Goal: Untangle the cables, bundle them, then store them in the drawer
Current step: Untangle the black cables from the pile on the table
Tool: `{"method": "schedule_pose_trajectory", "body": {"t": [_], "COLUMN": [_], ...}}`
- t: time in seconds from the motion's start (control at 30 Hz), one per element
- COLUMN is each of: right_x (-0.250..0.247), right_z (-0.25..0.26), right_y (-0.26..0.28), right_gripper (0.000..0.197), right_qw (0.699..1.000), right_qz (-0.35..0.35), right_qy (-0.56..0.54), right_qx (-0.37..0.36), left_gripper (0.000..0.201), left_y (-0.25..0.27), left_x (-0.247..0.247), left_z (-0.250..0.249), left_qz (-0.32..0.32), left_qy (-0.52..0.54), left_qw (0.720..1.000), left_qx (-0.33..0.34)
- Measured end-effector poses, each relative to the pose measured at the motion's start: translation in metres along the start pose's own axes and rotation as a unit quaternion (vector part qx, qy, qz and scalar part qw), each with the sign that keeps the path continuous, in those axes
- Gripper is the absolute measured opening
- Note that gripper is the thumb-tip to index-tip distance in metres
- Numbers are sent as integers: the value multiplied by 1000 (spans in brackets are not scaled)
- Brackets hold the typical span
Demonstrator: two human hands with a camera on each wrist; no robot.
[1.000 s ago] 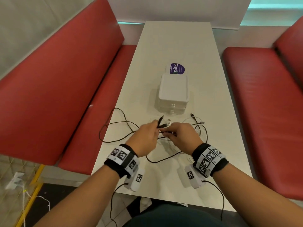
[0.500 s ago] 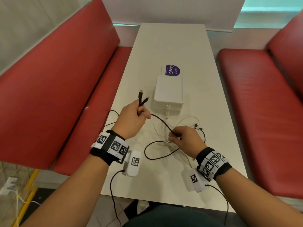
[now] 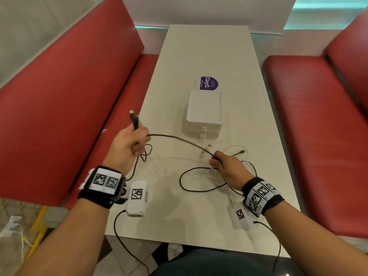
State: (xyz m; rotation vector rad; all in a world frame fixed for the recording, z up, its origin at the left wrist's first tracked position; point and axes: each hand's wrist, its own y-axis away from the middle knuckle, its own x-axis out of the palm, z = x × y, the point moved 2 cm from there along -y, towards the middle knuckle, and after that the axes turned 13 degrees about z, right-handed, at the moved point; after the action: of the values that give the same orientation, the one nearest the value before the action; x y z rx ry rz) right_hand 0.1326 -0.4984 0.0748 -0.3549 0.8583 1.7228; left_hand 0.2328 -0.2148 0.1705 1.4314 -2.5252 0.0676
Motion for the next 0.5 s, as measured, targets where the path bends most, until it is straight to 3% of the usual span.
{"method": "schedule_pose_trajectory", "body": {"t": [0.07,0.17,0.27,0.3,0.33,0.37,0.4,0.43,0.5], "right_x": [-3,-10,-11,-11,-10,-9,-7,-5,1], "right_z": [1,12,22,25,28,31,35,40,52], "right_y": [1,-1,-5,-6,-6,-7,-7,-7,-10], "right_gripper": [23,21,13,13,13,14,15,16,17], "right_qw": [1000,997,995,995,994,993,991,987,973], "right_qz": [-19,-45,-53,-59,-64,-65,-66,-67,-64], "right_qy": [-19,-12,44,55,62,69,86,113,184], "right_qx": [-16,-60,-68,-65,-65,-69,-79,-94,-120], "left_gripper": [37,54,52,47,34,24,29,39,48], "left_y": [1,1,6,7,7,7,7,5,2], "left_x": [-19,-40,-55,-56,-56,-53,-48,-42,-18], "left_z": [-3,6,11,9,5,2,1,2,3], "left_qz": [-30,-78,-173,-204,-219,-215,-201,-177,-92], "left_qy": [-116,-400,-376,-413,-486,-554,-598,-612,-590], "left_qw": [992,906,894,871,829,789,766,767,801], "left_qx": [-27,-116,-169,-168,-170,-159,-127,-76,34]}}
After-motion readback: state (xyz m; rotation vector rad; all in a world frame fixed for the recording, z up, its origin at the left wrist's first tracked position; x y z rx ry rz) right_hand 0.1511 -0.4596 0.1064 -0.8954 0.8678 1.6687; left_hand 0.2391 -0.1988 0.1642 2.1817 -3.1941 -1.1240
